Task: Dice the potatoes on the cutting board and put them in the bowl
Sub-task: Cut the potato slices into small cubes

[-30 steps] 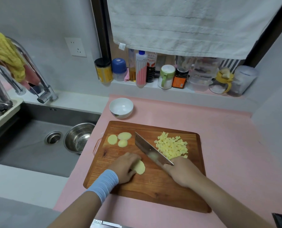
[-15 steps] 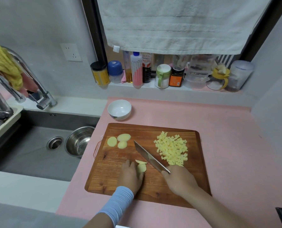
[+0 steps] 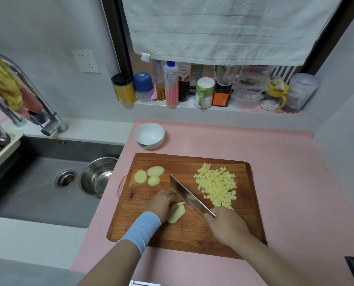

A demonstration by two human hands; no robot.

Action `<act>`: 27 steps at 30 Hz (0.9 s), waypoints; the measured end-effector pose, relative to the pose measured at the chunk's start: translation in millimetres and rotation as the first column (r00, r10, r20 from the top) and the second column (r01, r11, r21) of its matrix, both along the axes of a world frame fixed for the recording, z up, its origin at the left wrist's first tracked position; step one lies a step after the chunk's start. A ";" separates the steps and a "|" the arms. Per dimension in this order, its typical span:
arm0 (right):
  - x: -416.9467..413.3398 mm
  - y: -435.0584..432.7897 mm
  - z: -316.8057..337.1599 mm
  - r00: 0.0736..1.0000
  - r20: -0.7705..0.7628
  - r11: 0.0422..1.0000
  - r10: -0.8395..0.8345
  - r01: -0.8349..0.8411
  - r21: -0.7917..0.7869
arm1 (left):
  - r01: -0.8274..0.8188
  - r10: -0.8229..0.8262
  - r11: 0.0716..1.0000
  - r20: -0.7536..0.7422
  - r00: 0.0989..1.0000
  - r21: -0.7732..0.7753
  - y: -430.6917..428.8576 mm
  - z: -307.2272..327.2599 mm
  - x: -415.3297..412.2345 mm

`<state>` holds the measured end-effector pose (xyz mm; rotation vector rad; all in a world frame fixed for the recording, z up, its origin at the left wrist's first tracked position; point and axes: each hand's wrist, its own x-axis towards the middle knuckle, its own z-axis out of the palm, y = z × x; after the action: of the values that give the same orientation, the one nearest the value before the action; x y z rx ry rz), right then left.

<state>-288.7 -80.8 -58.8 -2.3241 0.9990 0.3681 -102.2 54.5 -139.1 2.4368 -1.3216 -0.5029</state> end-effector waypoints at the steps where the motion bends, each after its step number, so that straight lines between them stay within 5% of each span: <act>1: -0.1 0.1 0.1 1.000 0.002 1.000 -0.001 0.001 0.001 | 0.003 -0.003 1.000 0.005 1.000 -0.001 -0.8 -1.3 2.4; 6: 0.6 0.5 -0.1 1.000 0.015 1.000 -0.013 0.012 0.008 | -0.194 0.195 0.980 0.003 0.981 -0.050 11.4 -3.5 3.7; 11: 0.9 3.8 -0.3 1.000 0.001 1.000 -0.012 0.012 0.002 | -0.465 0.459 0.885 -0.157 0.874 0.002 16.9 -1.1 -4.3; 21: 2.5 4.0 5.8 1.000 -0.019 1.000 0.012 -0.011 0.023 | -0.488 0.481 0.872 -0.154 0.863 -0.013 14.3 12.2 -0.7; 27: 2.4 3.7 5.2 1.000 -0.025 1.000 0.017 -0.016 0.026 | -0.340 0.340 0.940 -0.204 0.918 0.036 11.8 11.1 -5.8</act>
<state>-286.3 -77.1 -53.5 -2.3109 0.9820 0.4150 -107.9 66.3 -128.0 2.4612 -0.7902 -0.6393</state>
